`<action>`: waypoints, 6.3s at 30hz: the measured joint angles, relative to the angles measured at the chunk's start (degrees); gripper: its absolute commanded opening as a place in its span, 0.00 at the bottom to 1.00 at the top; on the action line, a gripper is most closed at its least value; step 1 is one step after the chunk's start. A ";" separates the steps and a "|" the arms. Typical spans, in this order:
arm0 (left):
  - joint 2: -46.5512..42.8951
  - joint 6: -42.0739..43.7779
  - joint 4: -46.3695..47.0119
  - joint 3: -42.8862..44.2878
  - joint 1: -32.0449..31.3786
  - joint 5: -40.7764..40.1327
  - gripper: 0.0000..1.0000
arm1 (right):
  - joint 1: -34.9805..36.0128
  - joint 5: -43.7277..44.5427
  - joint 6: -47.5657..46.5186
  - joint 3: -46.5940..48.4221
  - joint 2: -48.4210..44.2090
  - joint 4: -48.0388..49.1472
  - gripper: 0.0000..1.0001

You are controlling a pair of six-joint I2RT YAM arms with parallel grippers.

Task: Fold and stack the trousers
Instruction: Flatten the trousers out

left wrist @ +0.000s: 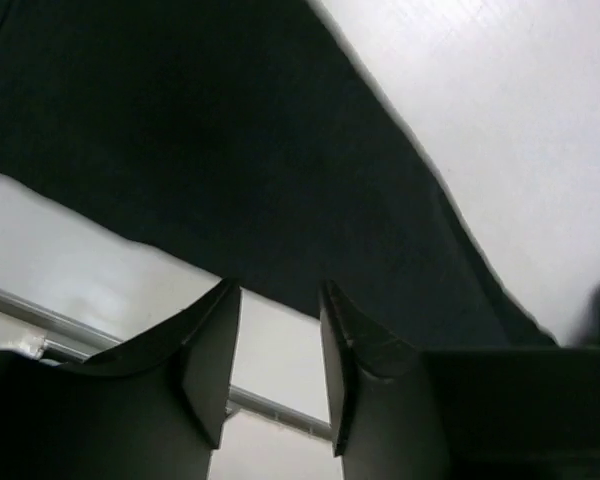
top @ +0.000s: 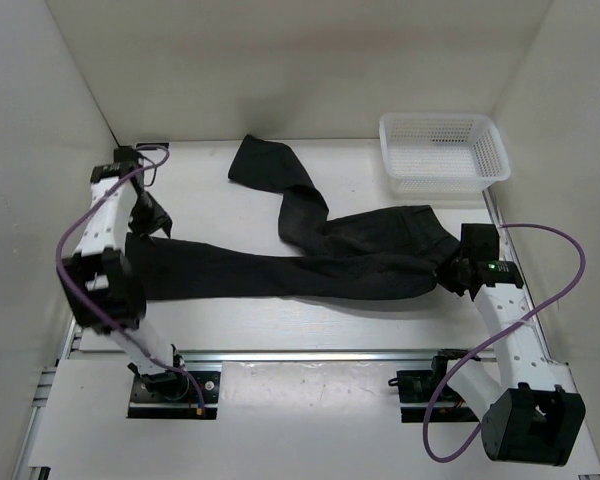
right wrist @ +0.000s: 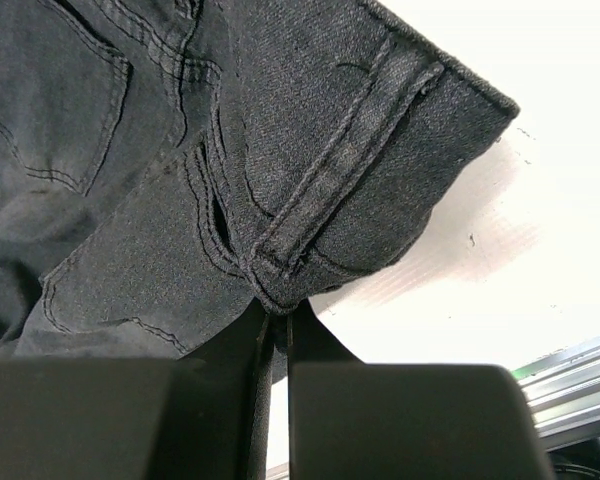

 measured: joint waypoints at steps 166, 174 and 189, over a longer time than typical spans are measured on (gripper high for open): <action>26.25 -11.37 12.44 51.69 -4.66 8.92 0.10 | -1.62 -2.40 -8.13 19.76 19.85 -7.80 0.41; 11.98 -5.40 8.57 41.31 3.28 4.57 0.24 | -1.62 -1.97 -8.94 19.76 19.69 -7.80 0.41; 8.37 -0.79 2.49 24.30 0.37 1.20 0.61 | -1.97 -3.65 -8.74 19.69 21.75 -5.18 0.73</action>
